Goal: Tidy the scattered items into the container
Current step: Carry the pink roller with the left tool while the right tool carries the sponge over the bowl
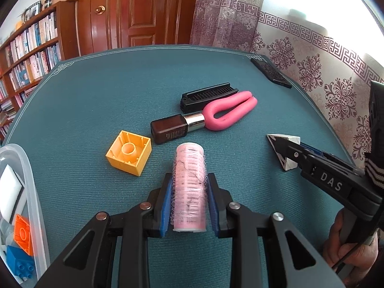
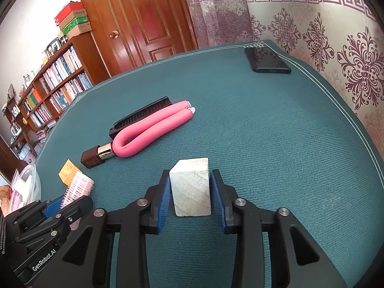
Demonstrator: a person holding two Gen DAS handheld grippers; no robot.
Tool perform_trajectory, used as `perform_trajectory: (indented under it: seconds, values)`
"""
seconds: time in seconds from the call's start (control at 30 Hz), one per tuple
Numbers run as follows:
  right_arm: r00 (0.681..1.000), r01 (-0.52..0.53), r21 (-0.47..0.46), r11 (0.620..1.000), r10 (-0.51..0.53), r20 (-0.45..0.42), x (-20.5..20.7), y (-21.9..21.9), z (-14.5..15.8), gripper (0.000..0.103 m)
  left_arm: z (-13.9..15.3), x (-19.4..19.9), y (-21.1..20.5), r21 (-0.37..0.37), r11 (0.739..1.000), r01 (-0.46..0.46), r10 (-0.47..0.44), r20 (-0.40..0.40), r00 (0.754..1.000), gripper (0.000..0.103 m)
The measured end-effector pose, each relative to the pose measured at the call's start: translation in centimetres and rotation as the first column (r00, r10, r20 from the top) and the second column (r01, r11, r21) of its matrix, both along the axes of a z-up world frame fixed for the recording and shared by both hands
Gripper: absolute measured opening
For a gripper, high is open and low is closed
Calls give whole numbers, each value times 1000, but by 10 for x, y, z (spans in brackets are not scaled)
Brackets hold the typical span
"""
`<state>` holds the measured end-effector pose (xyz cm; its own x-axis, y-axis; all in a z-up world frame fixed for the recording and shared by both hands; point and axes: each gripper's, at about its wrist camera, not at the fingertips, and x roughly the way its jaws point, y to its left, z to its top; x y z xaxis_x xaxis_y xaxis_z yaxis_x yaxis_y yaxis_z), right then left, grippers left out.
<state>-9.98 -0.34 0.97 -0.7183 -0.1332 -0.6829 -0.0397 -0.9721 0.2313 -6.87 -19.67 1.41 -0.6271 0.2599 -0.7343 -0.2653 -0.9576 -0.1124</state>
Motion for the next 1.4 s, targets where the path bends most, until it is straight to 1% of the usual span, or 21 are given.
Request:
perform_trajectory:
  seconds: [0.07,0.17,0.3,0.43,0.63,0.77,1.1,1.4]
  values:
    - [1000,-1,-1,1000,1,-1,0,0,0,36,4,4,-2,4,1000,-7,7,-13,1000,30]
    - [1000,-4,-28,1000,4,-9,1,4,0,35,13,10,-6,7,1000,-17,17,-38,999,30]
    - [999,-12,-59,998,10,-45,7,6,5,35,24,18,-15,28,999,-32,34,-65,997,30]
    - [997,-29,-54,998,25,-76,11,1,10,35,32,26,-27,36,998,-50,53,-85,995,30]
    - [997,-35,-76,997,30,-74,16,-4,12,35,39,34,-49,48,994,-97,102,-100,990,30]
    - [996,-37,-71,997,31,-83,23,-10,15,35,42,39,-70,60,989,-137,143,-107,984,30]
    - [991,-115,-81,990,108,-86,37,-47,23,35,44,46,-124,63,969,-239,245,-113,963,30]
    - [978,-196,-87,977,188,-96,44,-91,33,35,42,55,-156,50,958,-283,287,-120,950,30]
